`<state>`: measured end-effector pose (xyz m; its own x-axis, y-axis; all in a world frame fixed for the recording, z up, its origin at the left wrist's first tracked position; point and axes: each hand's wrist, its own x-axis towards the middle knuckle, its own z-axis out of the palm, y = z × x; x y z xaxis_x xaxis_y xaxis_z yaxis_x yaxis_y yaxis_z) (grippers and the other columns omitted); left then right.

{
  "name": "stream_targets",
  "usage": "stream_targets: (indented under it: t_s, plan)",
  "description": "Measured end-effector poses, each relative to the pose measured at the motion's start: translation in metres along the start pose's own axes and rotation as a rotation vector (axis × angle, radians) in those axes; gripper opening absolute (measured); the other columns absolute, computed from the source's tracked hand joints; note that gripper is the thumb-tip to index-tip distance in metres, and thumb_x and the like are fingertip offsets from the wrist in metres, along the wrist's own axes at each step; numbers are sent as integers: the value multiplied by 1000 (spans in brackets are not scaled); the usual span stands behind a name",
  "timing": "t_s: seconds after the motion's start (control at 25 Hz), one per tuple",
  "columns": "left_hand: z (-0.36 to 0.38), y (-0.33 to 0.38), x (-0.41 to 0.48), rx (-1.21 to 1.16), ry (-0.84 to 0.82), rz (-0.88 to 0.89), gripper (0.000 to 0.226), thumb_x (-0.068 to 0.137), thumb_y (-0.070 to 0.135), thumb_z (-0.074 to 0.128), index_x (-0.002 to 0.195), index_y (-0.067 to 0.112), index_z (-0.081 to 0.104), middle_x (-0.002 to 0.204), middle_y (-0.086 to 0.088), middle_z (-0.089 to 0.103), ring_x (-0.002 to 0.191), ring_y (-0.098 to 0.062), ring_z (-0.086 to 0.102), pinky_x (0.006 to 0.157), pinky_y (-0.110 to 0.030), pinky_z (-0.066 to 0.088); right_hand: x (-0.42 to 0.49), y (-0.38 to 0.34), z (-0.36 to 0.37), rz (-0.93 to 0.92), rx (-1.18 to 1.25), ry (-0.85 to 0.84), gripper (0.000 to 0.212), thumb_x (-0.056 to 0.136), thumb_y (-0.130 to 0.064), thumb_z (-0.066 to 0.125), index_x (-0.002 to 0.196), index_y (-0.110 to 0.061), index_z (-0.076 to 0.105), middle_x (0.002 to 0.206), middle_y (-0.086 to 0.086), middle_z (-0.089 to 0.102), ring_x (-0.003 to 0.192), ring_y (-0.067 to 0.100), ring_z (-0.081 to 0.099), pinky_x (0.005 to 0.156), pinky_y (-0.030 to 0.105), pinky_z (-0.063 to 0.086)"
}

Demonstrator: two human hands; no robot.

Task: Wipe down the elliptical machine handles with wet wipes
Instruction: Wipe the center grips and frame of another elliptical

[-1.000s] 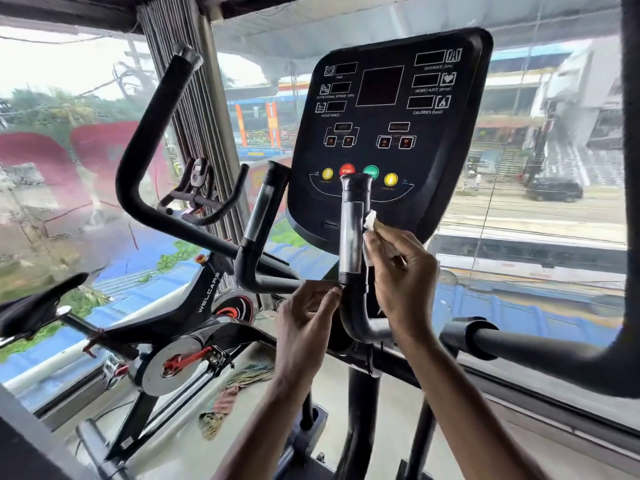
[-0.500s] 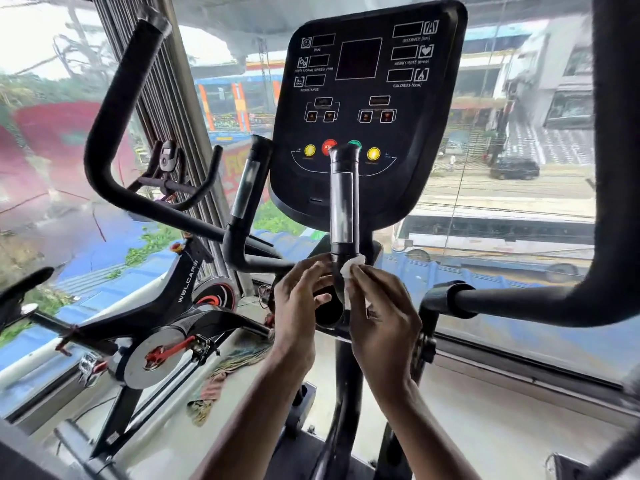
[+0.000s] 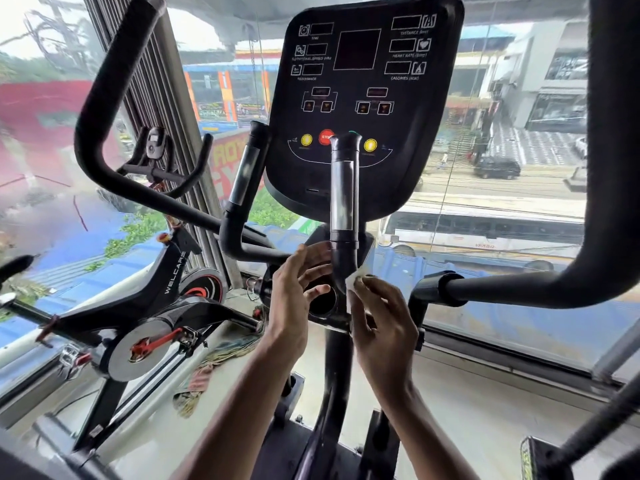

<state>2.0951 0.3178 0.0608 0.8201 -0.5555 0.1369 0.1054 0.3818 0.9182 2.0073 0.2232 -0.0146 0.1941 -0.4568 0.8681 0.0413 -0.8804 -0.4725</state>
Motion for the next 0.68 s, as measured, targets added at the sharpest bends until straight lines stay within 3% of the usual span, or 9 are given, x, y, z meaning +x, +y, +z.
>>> stream_targets:
  t_s: [0.16, 0.28, 0.48, 0.56, 0.68]
  plan:
    - [-5, -23, 3, 56, 147, -23, 22, 105, 25, 50, 112, 21, 70, 104, -4, 78, 97, -21, 69, 83, -39, 49, -19, 19, -11, 280, -2, -108, 18, 90, -5, 78, 107, -12, 81, 106, -5, 77, 95, 2, 71, 87, 13, 52]
    - [-9, -48, -6, 131, 214, -164, 16, 103, 18, 55, 103, 18, 71, 92, -4, 76, 90, -22, 66, 78, -35, 49, -23, 12, -20, 624, 242, -163, 21, 90, -3, 77, 99, -22, 81, 97, -14, 79, 90, 1, 74, 78, 10, 51]
    - [-8, -66, -40, 83, -5, -378, 17, 101, 15, 60, 95, 14, 77, 85, -4, 76, 78, -17, 71, 72, -26, 54, -34, 0, -22, 1116, 801, -155, 16, 93, 3, 69, 99, -7, 79, 93, 9, 79, 88, 19, 72, 85, 34, 54]
    - [-12, -68, -51, 43, -53, -355, 13, 98, 13, 65, 97, 12, 77, 89, -8, 77, 80, -17, 73, 73, -26, 57, -35, -3, -22, 1170, 820, -161, 14, 94, 2, 68, 101, -6, 78, 93, 10, 79, 89, 19, 74, 89, 37, 55]
    - [-21, -70, -58, 71, 19, -300, 4, 94, 12, 72, 91, 14, 74, 88, -10, 75, 82, -21, 70, 78, -33, 55, -36, -6, -25, 1158, 845, -234, 10, 95, -9, 71, 100, -10, 79, 100, 10, 80, 95, 21, 74, 93, 40, 55]
